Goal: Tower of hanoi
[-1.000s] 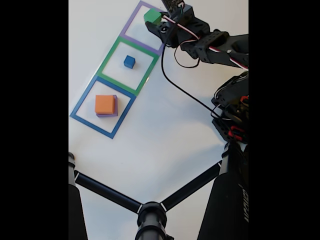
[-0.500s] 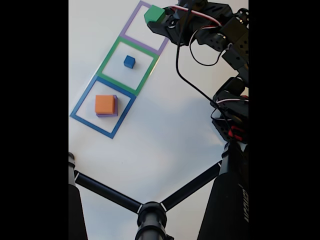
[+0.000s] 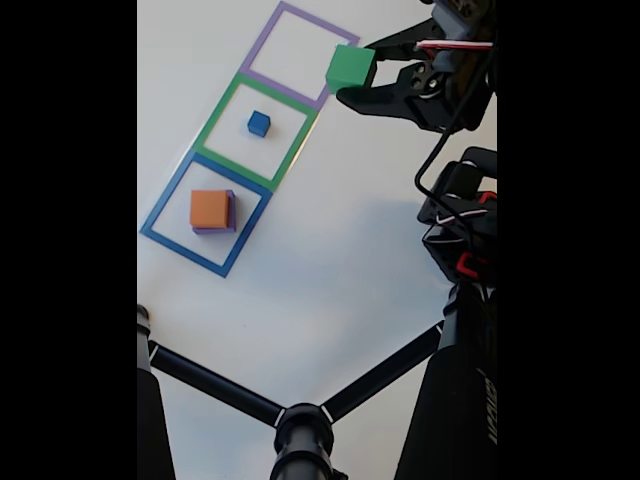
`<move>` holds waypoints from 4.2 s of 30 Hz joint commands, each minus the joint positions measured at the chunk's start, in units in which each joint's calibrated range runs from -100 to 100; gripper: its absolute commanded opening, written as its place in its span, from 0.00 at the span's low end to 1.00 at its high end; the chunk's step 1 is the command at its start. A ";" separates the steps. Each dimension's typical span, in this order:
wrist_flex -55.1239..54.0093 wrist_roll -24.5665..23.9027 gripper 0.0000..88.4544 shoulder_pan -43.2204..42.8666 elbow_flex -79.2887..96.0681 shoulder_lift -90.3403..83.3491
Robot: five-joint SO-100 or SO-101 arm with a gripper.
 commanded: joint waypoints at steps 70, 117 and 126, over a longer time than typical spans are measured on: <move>-135.84 0.00 0.05 -29.37 59.61 61.54; -119.97 0.00 0.19 -27.74 62.70 35.30; -87.17 0.00 0.00 -18.73 63.43 9.14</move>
